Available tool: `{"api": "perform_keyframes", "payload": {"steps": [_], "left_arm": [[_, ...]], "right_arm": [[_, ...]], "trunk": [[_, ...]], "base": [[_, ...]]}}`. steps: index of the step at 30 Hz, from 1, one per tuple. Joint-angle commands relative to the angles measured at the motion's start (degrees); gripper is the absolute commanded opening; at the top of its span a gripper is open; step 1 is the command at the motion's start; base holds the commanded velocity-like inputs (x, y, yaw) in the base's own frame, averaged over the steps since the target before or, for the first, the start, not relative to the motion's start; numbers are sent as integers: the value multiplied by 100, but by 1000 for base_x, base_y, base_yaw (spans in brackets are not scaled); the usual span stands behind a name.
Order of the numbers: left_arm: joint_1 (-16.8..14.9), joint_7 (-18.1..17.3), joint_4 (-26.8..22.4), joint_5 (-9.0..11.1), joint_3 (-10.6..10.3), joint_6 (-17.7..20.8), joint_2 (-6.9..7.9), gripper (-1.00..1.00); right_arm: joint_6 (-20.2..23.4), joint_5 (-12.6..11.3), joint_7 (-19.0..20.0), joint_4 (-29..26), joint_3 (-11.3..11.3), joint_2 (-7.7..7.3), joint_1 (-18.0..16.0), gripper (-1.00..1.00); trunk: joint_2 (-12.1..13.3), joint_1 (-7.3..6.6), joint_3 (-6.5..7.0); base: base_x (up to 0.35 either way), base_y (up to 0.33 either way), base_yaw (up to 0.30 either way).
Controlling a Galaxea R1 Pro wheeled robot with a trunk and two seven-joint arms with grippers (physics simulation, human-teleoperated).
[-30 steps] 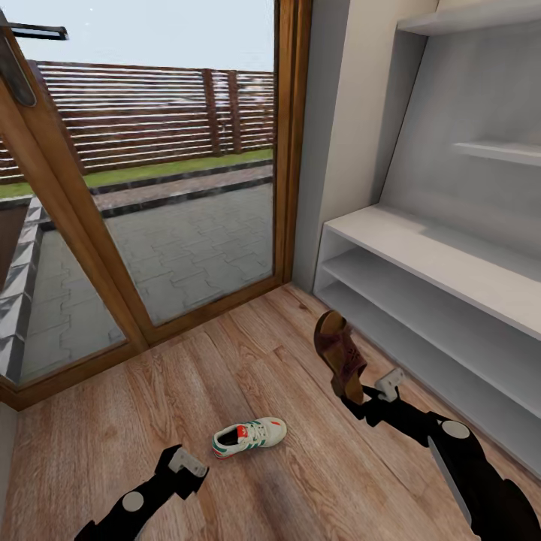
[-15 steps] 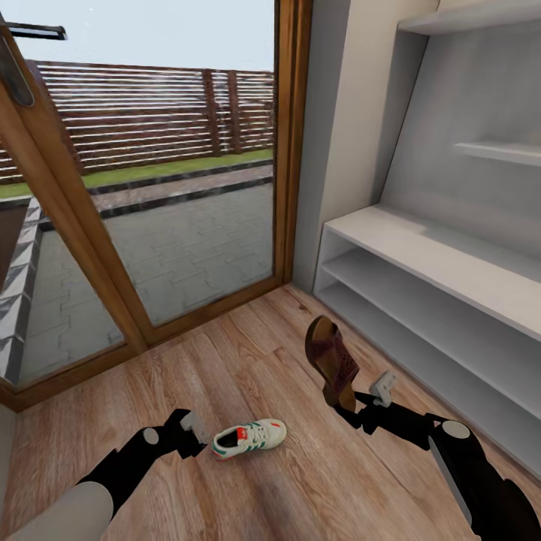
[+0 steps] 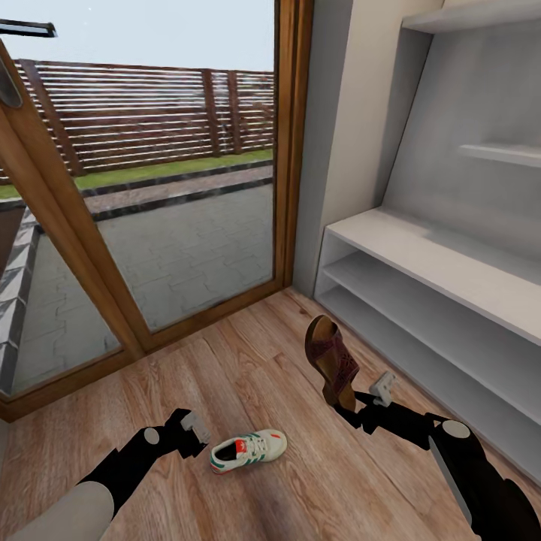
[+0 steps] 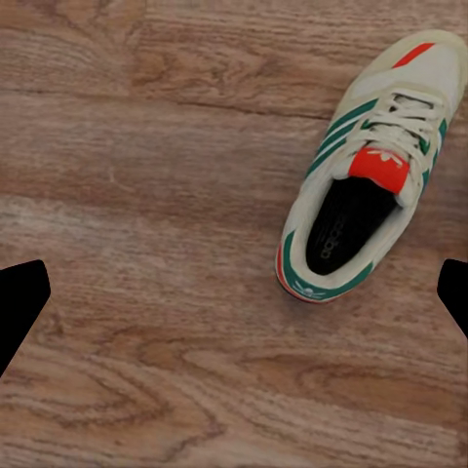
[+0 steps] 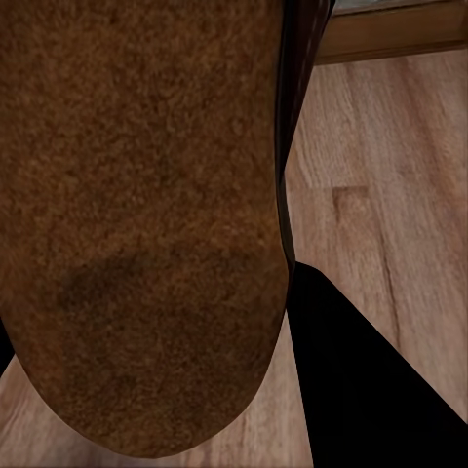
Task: Pick up the two gym shoes and the two sandals from the corridor floor and place them onto the hallstand (shoe rack) in the corridor, making sure they are on the rack and not on the floor. Arrange them so the two gym shoes are next to each other and the two sandals are next to each other.
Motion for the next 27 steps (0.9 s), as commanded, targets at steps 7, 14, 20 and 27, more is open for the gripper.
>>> {"api": "perform_keyframes", "payload": {"steps": [7,14,20,27], "left_arm": [[-1,-13,-11,-41,-3,-4,-5,100],[6,-13,-11,-41,9,-13,-15,100],[-1,-13,-13,-41,14,-13,-15,100],[0,-13,-12,-41,18,-13,-15,100]], "right_arm": [[50,26,26,-46,-25,2,-4,-100],[50,24,498,-90,-582,2,-4,-100],[50,18,516,-99,-614,2,-4,-100],[50,18,518,-101,-617,2,-4,-100]], "trunk": [[-2,-1,-5],[-2,-1,-5],[-2,-1,-5],[-2,-1,-5]], "base": [[80,39,0],[59,65,0],[57,205,-131],[53,143,-278]]}}
